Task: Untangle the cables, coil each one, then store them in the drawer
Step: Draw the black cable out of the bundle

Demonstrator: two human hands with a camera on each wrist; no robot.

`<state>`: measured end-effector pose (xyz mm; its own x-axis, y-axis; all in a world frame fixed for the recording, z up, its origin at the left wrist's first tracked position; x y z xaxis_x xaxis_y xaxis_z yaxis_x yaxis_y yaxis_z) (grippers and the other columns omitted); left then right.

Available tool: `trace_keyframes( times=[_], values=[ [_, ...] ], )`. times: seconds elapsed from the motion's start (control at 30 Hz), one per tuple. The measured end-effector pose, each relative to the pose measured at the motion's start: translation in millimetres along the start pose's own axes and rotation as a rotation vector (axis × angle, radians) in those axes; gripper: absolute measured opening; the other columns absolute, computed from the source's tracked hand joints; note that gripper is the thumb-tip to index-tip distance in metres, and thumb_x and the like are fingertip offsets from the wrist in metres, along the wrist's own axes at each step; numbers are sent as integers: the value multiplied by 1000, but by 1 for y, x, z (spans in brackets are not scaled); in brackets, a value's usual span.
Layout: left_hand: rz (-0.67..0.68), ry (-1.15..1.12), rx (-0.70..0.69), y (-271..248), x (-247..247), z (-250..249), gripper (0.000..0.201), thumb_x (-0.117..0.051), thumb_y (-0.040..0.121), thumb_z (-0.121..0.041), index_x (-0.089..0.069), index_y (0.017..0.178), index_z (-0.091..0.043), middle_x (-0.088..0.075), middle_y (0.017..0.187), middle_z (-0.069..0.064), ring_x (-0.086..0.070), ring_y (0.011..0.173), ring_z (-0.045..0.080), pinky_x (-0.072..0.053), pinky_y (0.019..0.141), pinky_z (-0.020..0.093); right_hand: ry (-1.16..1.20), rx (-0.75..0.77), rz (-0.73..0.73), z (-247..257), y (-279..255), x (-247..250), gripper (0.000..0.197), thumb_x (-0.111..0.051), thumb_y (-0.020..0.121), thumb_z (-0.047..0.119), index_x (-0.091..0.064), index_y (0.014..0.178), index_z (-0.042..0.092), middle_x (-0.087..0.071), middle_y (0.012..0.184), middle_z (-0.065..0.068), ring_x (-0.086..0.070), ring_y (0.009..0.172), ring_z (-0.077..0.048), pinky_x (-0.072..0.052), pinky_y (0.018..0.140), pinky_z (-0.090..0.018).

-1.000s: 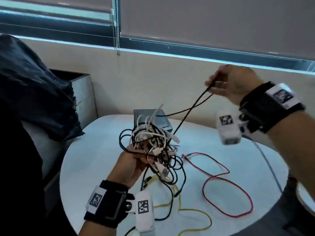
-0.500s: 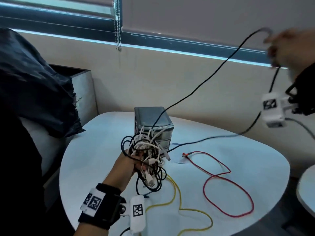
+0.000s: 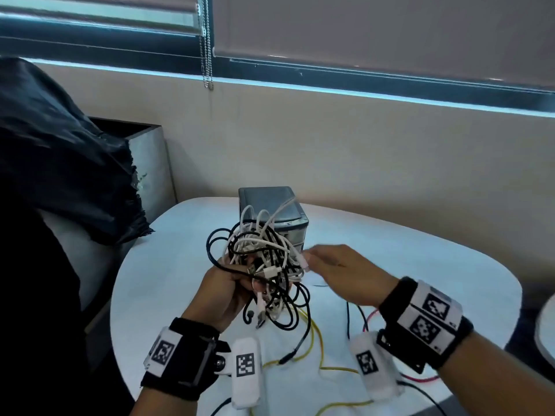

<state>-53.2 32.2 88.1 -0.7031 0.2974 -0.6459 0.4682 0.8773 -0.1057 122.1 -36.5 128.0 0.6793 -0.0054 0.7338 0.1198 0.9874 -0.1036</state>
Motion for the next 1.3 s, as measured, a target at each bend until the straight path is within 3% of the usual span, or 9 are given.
trace_keyframes(
  times=[0.1,0.23,0.33,0.5,0.7,0.9,1.07,1.17,1.3],
  values=[
    [-50,3,-13,2,4,0,67,-15,74,26,-72,66,-8,-48,60,6,-41,43,14,-41,39,19,241,-23,106,0,-4,-9,22,-54,99,32,-72,101,18,-70,80,1,-67,72,-20,-55,77,-34],
    [-54,103,19,-3,9,-1,46,-24,54,20,-61,71,-1,-50,58,10,-44,38,17,-46,43,22,93,49,-141,1,-9,24,23,-58,97,18,-74,81,10,-49,55,-2,-34,43,-5,-32,48,-18],
    [-30,160,31,-11,7,-4,30,-28,46,12,-53,57,1,-51,46,10,-47,38,19,-47,43,22,105,85,-461,-8,-8,69,27,-61,96,15,-68,69,15,-49,48,-2,-35,43,-5,-31,45,-19],
    [-4,195,63,-10,7,-3,40,-30,52,20,-55,81,8,-52,47,10,-51,39,18,-49,43,23,233,91,-766,-25,-18,127,27,-66,93,20,-63,66,17,-47,56,-1,-38,56,-18,-29,51,-25],
    [-4,215,104,-11,6,2,31,-40,47,10,-66,59,2,-64,61,6,-62,48,20,-49,40,27,-224,23,-217,-9,-20,119,14,-72,86,28,-75,73,27,-68,66,3,-54,60,-11,-43,63,-23],
    [86,313,179,-9,4,21,30,-41,59,16,-67,64,1,-65,64,14,-64,60,29,-50,46,29,-351,353,-999,18,-24,133,19,-60,94,24,-69,84,11,-61,64,-2,-55,60,-24,-45,63,-31],
    [41,188,119,-6,18,21,32,-42,65,11,-69,57,-3,-65,69,19,-66,73,36,-55,59,37,-374,83,-1031,-5,-16,150,19,-56,95,25,-69,89,11,-67,76,-7,-61,76,-33,-49,74,-37],
    [15,-22,76,-10,25,10,27,-39,66,2,-65,69,-1,-54,57,13,-57,60,28,-49,62,35,-405,-123,-1048,-34,-19,167,20,-55,95,25,-68,92,10,-70,93,-19,-62,88,-41,-49,79,-41],
    [61,-283,56,-18,22,-2,24,-38,78,-16,-61,76,-7,-30,46,2,-36,42,19,-44,46,25,-504,-401,-716,-71,-12,152,18,-56,93,28,-67,90,15,-68,103,-14,-60,87,-36,-46,76,-36]
  ],
)
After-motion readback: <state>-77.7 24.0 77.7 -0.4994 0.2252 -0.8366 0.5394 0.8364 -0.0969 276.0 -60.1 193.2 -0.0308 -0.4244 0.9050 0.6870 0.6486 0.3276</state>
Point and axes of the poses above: each hand's wrist, its own y-axis towards the middle knuckle, its own x-axis out of the back of the hand, z = x × y, the point moved 4 cm from there along y, towards the middle knuckle
